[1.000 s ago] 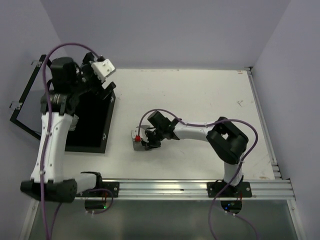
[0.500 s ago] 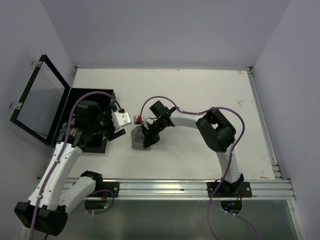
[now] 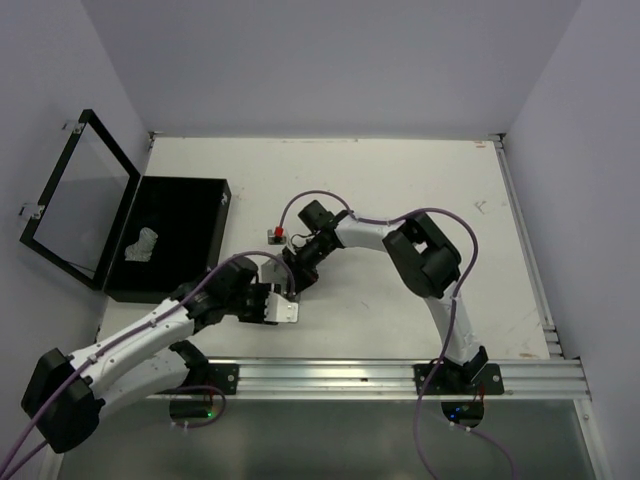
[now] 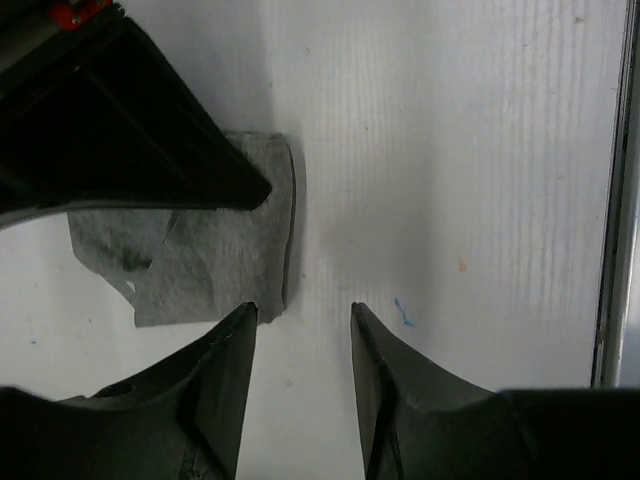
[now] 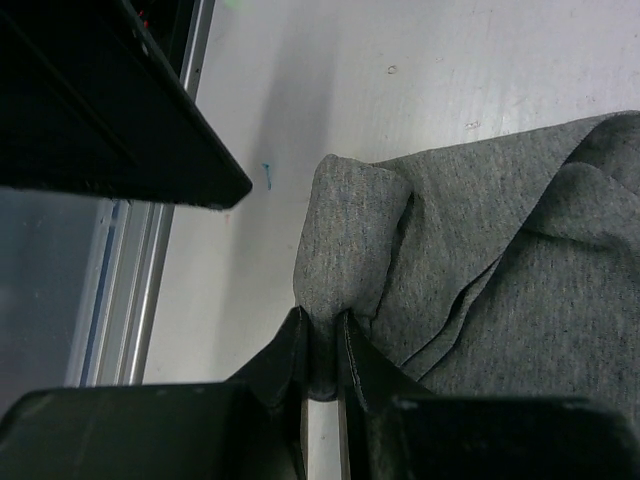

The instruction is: Roll the underwear

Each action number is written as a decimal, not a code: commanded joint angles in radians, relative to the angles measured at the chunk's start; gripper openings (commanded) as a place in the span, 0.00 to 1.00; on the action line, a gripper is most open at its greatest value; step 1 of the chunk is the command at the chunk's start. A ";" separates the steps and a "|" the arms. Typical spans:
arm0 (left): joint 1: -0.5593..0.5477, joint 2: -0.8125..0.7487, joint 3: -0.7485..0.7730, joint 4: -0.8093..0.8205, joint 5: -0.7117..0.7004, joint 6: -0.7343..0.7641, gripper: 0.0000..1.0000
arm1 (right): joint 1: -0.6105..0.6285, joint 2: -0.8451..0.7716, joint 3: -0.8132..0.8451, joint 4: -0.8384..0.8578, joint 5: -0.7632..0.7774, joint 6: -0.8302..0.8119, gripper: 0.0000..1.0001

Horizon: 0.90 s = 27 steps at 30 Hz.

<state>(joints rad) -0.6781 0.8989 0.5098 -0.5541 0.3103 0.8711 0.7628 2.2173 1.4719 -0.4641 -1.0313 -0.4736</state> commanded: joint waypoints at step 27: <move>-0.152 0.212 -0.126 0.378 -0.175 0.023 0.38 | -0.003 0.216 0.028 -0.232 0.255 0.000 0.00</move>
<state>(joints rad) -0.8215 1.0832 0.3935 -0.2146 0.1123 0.8726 0.7513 2.3177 1.5715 -0.6315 -1.1301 -0.4103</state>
